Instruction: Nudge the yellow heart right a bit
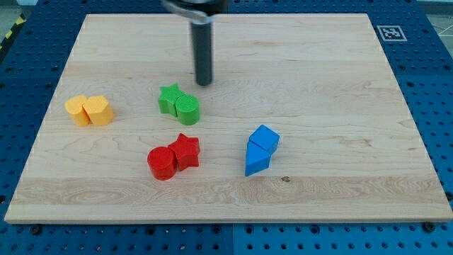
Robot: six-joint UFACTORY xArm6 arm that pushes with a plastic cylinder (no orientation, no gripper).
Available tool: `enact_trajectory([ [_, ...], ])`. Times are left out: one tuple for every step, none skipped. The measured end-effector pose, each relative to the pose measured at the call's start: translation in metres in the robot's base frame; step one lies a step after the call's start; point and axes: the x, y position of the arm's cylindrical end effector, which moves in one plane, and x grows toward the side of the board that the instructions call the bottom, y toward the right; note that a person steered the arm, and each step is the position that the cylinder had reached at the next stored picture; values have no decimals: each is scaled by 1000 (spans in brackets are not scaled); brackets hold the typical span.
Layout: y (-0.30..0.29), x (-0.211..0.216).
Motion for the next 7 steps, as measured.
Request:
enact_trajectory([
  [-79,-3],
  [-137,-3],
  [-171,-2],
  [-205,10],
  [-217,26],
  [-217,52],
  [-217,77],
])
